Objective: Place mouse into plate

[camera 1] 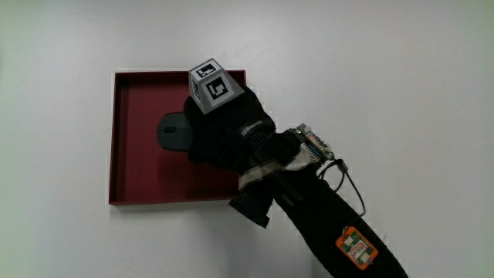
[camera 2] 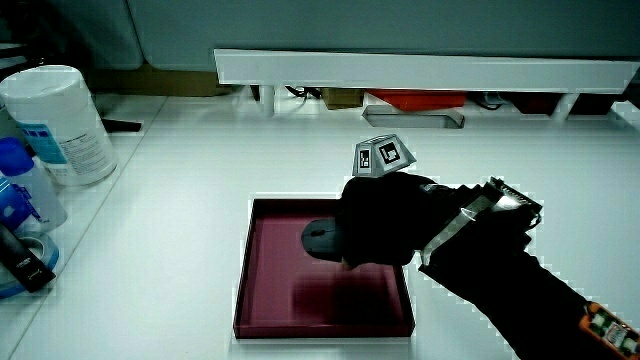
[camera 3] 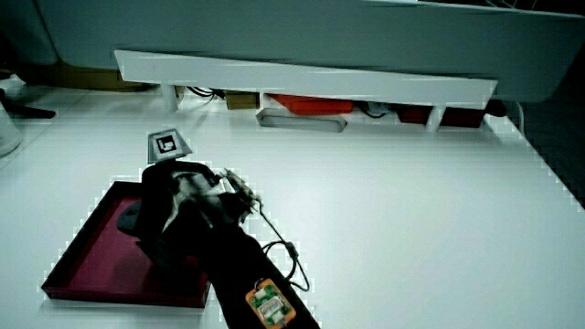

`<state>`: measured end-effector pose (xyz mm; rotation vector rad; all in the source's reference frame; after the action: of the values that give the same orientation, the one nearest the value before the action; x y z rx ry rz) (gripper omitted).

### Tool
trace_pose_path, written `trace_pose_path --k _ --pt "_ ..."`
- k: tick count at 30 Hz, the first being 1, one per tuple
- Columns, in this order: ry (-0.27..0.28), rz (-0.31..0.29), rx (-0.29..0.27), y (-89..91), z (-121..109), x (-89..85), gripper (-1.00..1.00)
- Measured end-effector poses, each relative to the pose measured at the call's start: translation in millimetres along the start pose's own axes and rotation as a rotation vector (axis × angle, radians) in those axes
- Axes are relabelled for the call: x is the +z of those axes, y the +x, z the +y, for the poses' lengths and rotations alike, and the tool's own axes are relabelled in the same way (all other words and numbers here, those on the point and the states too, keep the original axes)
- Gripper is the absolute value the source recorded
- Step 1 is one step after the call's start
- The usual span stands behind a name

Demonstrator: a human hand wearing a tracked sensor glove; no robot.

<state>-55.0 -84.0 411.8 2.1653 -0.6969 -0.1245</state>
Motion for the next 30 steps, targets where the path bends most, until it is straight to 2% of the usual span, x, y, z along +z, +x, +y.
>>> trace_pose_path --k 1,2,3,5,6,7,8,9,10,11,12,14,15,16,17,18,19,20,21,22,23,24,25,26,27,28,29,30 --pt "-0.01 0.008 0.017 -2.3 3 -1.4 0.0" --pt "0.007 0.0 0.018 -4.7 5 -2.5 0.0" --pt "-0.029 -0.007 0.006 -5.7 11 -6.5 0.0" --pt "-0.017 -0.012 0.002 -8.1 17 -9.5 0.0" --pt "-0.043 -0.01 0.014 -9.4 22 -12.8 0.0" --pt "-0.038 -0.014 0.015 -10.7 24 -14.6 0.0" --pt "-0.055 -0.027 -0.016 -11.2 27 -17.7 0.0" --pt "-0.053 -0.027 -0.01 -11.9 31 -20.6 0.0" --pt "-0.099 -0.026 -0.013 -12.0 36 -24.8 0.0" --pt "-0.095 -0.021 -0.003 -12.4 38 -27.0 0.0" --pt "-0.073 -0.033 -0.021 -12.6 40 -28.9 0.0" --pt "-0.147 -0.034 -0.018 -13.6 49 -36.6 0.0" --pt "-0.103 -0.057 -0.062 -13.7 48 -36.4 0.0" --pt "-0.126 -0.058 -0.082 -12.5 51 -38.9 0.0" --pt "-0.102 -0.046 -0.057 -13.1 50 -37.9 0.0" --pt "-0.104 -0.054 -0.056 -14.1 50 -37.0 0.0" --pt "-0.143 -0.044 -0.031 -15.0 50 -38.2 0.0" --pt "-0.141 -0.055 -0.031 -15.7 50 -38.9 0.0" --pt "-0.183 -0.074 -0.087 -14.9 52 -41.2 0.0" --pt "-0.134 -0.068 -0.072 -15.5 51 -40.4 0.0" --pt "-0.132 -0.067 -0.055 -15.9 49 -40.0 0.0" --pt "-0.127 -0.071 -0.072 -15.0 49 -40.8 0.0" --pt "-0.144 -0.069 -0.086 -13.9 50 -42.1 -0.08" --pt "-0.197 -0.025 -0.005 -14.7 50 -44.2 -0.17" --pt "-0.167 -0.03 -0.004 -15.1 48 -44.2 -0.25" --pt "-0.264 -0.028 -0.006 -14.8 49 -47.3 -0.33" --pt "-0.283 -0.024 0.004 -14.3 47 -47.4 -0.42" --pt "-0.21 -0.051 -0.053 -12.7 42 -44.5 -0.5"
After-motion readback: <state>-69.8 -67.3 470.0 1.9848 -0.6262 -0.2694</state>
